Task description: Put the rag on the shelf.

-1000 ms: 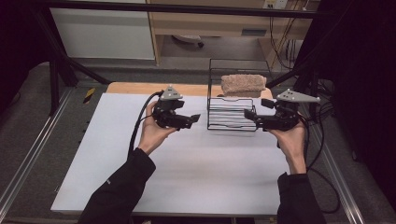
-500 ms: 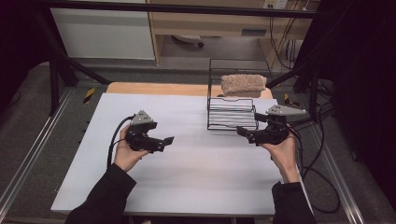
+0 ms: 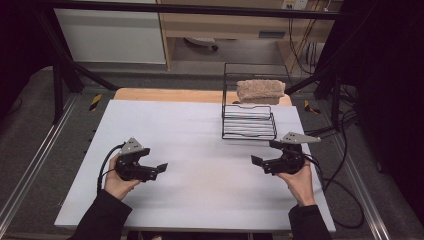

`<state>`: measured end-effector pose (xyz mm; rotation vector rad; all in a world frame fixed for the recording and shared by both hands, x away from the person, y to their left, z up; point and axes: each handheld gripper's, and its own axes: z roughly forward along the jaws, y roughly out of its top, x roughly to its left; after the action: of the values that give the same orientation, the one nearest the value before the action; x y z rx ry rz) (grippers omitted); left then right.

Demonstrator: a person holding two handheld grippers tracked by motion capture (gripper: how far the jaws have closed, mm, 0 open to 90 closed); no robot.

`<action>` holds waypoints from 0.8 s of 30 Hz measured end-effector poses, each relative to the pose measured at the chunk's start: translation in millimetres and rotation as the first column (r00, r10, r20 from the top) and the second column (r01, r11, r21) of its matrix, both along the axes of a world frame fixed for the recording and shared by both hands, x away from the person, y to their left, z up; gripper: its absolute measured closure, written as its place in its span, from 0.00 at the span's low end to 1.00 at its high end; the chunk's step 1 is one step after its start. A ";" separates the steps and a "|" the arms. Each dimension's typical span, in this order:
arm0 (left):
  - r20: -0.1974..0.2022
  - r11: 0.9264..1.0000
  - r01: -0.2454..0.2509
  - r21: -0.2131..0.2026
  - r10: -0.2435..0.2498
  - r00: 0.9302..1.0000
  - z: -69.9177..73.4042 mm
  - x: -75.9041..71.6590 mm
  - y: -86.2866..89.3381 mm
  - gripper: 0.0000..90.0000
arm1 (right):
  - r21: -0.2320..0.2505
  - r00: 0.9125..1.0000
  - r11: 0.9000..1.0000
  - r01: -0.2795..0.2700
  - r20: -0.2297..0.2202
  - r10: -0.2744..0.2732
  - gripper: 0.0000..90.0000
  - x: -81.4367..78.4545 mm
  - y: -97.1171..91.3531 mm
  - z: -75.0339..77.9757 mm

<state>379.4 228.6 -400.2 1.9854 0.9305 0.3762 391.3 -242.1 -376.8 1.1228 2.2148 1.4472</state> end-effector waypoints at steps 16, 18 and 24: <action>-0.014 1.000 -0.010 -0.023 0.010 1.000 -28.6 -25.8 32.7 0.11 | -0.014 0.999 1.000 -0.008 -0.040 0.007 0.01 -23.1 -15.4 -48.4; -0.014 1.000 -0.011 -0.029 0.011 1.000 -31.5 -27.2 34.5 0.11 | -0.014 0.999 1.000 -0.009 -0.038 0.009 0.01 -25.1 -17.2 -53.2; -0.025 1.000 -0.009 -0.007 0.009 1.000 -38.2 -30.7 35.3 0.11 | -0.039 0.997 0.999 -0.014 -0.071 0.011 0.01 -28.9 -19.5 -63.8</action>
<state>348.7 263.9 -438.4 1.9842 0.9555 0.3532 362.4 -261.6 -440.6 1.1667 2.2919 1.3829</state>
